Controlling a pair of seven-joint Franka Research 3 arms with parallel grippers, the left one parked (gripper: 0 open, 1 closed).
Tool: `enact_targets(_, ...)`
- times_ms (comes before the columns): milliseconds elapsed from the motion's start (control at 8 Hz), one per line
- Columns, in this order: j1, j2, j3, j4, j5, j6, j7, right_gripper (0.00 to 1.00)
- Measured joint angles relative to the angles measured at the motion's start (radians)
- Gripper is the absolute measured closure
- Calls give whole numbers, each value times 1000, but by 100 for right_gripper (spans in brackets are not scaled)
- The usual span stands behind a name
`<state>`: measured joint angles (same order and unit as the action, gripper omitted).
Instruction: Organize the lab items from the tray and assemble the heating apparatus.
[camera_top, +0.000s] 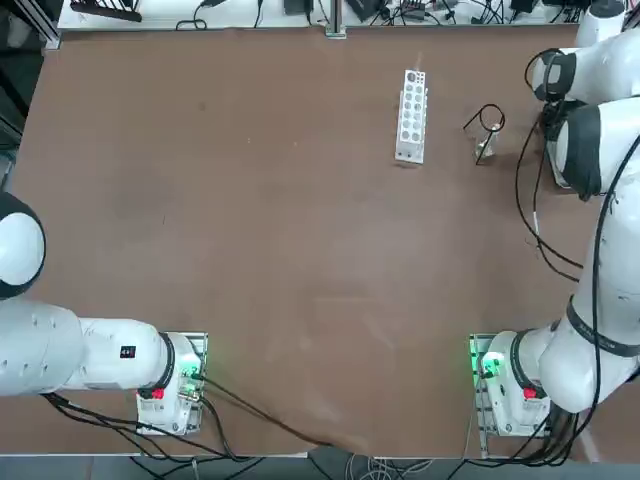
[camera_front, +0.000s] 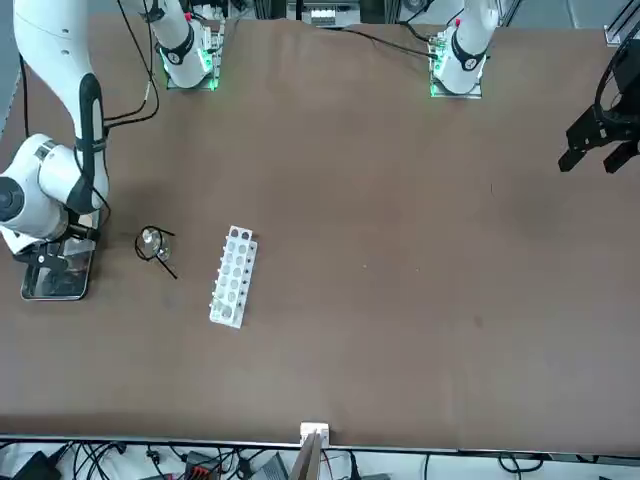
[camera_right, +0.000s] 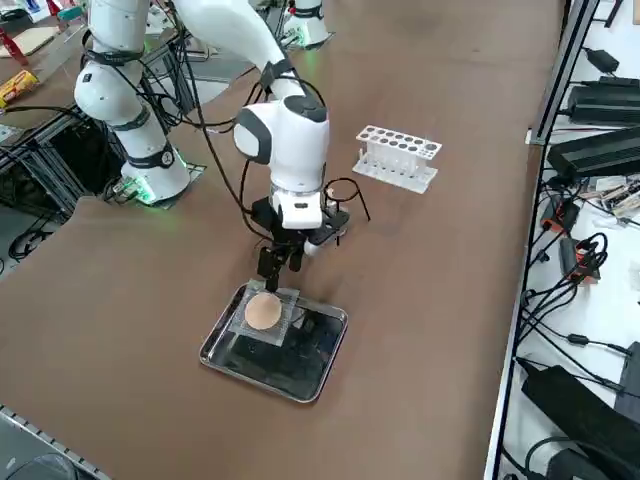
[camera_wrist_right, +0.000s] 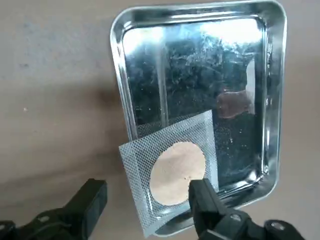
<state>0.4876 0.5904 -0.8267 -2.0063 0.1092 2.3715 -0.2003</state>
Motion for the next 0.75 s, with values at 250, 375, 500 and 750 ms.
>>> enact_targets(250, -16, 8, 29, -23, 0, 32, 0, 0)
enact_targets(375, -46, 10, 61, -25, 0, 42, -10, 0)
enact_targets(500, -84, 12, 91, -25, 0, 56, -39, 0)
enact_targets(750, -142, 15, 129, -26, 0, 79, -90, 0)
